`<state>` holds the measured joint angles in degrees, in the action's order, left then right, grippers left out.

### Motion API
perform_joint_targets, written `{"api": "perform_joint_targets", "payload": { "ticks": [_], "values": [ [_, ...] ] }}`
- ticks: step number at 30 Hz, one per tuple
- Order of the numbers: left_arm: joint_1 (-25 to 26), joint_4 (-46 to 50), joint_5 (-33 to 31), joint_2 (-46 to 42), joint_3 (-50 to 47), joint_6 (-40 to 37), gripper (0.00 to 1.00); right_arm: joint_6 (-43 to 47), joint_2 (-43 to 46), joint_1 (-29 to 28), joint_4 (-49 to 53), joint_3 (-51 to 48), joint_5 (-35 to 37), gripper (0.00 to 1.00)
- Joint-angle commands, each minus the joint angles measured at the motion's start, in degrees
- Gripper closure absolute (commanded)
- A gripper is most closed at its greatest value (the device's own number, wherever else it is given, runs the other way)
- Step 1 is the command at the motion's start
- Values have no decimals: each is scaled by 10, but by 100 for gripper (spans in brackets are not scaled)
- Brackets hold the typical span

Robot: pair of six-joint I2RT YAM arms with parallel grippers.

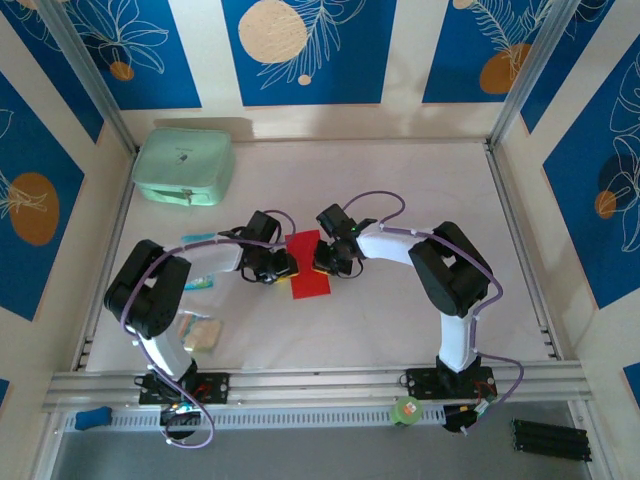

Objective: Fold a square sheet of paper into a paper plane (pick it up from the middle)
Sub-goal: Third fold the triangle at the center of the table.

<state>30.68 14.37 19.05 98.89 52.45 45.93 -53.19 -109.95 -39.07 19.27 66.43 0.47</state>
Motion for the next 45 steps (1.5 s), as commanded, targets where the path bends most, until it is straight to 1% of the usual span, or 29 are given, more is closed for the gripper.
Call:
{"api": "perform_joint_targets", "payload": {
  "ticks": [1, 4, 13, 17, 25, 30, 36, 40, 45],
  "values": [
    [4, -2, 20, 15, 9, -12, 69, 0, -42, -3, 38, -13, 18, 90],
    [4, -23, 49, 12, 5, -8, 71, 0, -44, -3, 37, -12, 18, 90],
    [4, -45, 90, -30, -9, -3, 71, -1, -49, -3, 39, -10, 17, 90],
    [1, -60, 101, -41, -25, 10, 71, -2, -50, -3, 40, -8, 18, 91],
    [-8, -100, 114, -31, -45, 34, 71, -1, -51, -3, 43, -6, 17, 91],
    [-19, -108, 107, -18, -42, 46, 72, 2, -49, -3, 40, -8, 19, 91],
    [-41, -138, 114, -5, -50, 76, 75, 20, -40, 0, 23, -15, 18, 90],
    [-45, -121, 106, 9, -36, 71, 77, 24, -39, 0, 18, -16, 15, 90],
    [-51, -113, 104, 15, -32, 79, 83, 32, -33, 0, 7, -22, 14, 89]
  ]
}}
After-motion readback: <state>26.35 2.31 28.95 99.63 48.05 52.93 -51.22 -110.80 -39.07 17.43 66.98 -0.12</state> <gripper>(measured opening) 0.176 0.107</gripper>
